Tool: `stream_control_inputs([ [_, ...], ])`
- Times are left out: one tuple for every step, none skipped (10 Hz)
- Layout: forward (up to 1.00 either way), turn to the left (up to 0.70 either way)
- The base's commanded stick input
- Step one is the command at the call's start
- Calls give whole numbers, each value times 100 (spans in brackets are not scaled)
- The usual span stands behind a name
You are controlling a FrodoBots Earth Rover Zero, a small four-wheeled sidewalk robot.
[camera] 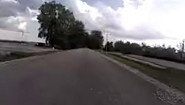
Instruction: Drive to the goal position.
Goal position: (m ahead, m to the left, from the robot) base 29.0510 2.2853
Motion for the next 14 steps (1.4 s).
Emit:
stream_control_inputs([
  [70,0],
  [70,0],
  [70,0],
  [70,0],
  [70,0],
  [70,0],
  [70,21],
  [70,35],
  [70,35],
  [70,7],
  [70,0],
  [70,0],
  [70,0],
  [70,0],
])
